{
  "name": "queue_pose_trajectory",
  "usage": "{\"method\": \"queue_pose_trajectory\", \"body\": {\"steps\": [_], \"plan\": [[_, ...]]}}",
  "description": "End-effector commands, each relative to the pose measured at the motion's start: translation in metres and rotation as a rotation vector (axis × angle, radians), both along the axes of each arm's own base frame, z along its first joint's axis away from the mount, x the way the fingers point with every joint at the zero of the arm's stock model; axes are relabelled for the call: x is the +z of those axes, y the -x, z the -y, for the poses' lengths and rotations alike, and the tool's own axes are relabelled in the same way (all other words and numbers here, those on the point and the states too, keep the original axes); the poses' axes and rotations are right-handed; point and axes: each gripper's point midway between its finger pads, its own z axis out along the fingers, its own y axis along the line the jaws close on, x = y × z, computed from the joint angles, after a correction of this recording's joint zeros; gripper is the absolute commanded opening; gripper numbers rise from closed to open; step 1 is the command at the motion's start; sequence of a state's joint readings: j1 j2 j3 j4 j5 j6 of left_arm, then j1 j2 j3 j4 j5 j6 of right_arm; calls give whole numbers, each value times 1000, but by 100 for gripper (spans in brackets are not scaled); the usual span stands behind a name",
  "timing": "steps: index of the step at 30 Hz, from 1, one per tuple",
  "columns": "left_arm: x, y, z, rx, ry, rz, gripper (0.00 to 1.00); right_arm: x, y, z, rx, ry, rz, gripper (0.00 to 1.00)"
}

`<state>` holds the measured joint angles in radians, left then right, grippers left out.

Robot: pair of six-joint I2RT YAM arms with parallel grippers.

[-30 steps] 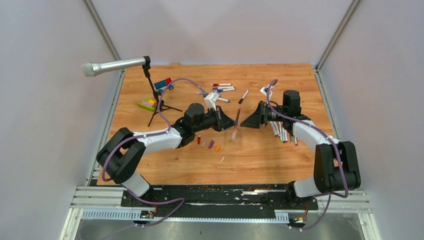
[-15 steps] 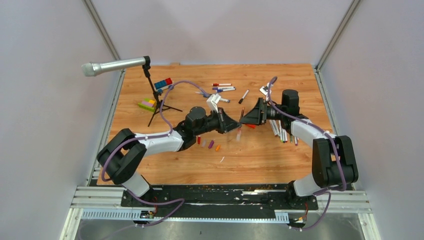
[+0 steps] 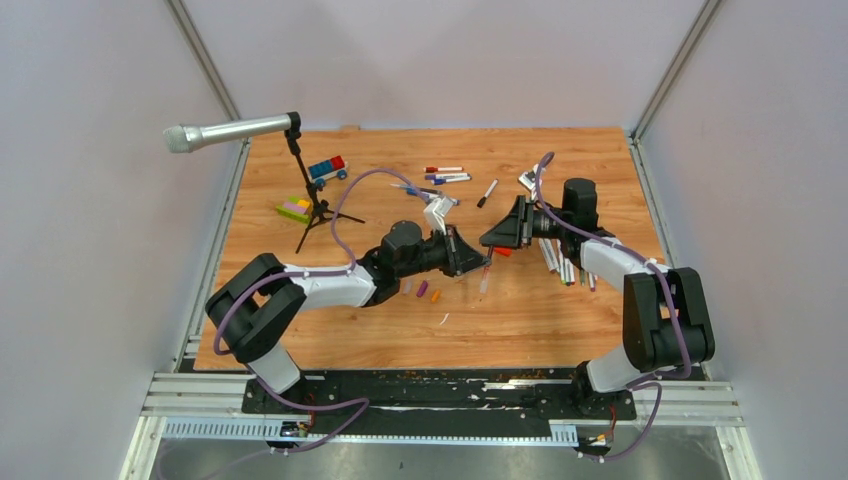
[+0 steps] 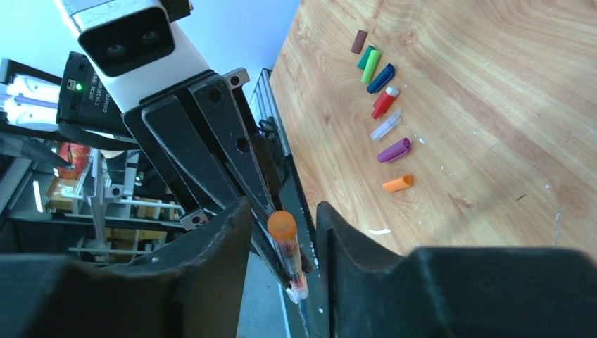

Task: Open the pen caps
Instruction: Pick up the pen from the center of the board, then open the pen cap from the pen.

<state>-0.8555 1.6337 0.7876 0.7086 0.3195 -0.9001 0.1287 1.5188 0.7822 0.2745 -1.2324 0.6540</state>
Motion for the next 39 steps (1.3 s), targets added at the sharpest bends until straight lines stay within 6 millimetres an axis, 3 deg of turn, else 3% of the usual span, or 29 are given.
{"method": "queue_pose_trajectory", "body": {"steps": [1,3,4,6,10,14,19,26,36,39], "plan": [[18,-1,9,1,56,36,0,7,2,-3,34,-22,41,27],[18,-1,9,-1,55,36,2,9,2,-3,45,-26,55,3],[18,-1,9,-1,52,35,6,10,2,-3,47,-26,57,0],[18,0,8,-4,46,33,19,11,3,-2,56,-30,59,0],[13,9,1,-31,25,37,59,14,5,-3,74,-38,58,0],[7,20,-12,-48,34,40,75,16,7,-3,83,-43,57,0],[5,38,-13,-118,88,17,76,15,8,-3,86,-44,51,0],[14,42,-5,-162,149,1,74,17,12,-3,107,-51,55,0],[12,50,6,-204,238,-49,60,21,18,-7,145,-65,65,0],[16,52,10,-216,279,-54,48,21,18,-8,147,-65,65,0]]}}
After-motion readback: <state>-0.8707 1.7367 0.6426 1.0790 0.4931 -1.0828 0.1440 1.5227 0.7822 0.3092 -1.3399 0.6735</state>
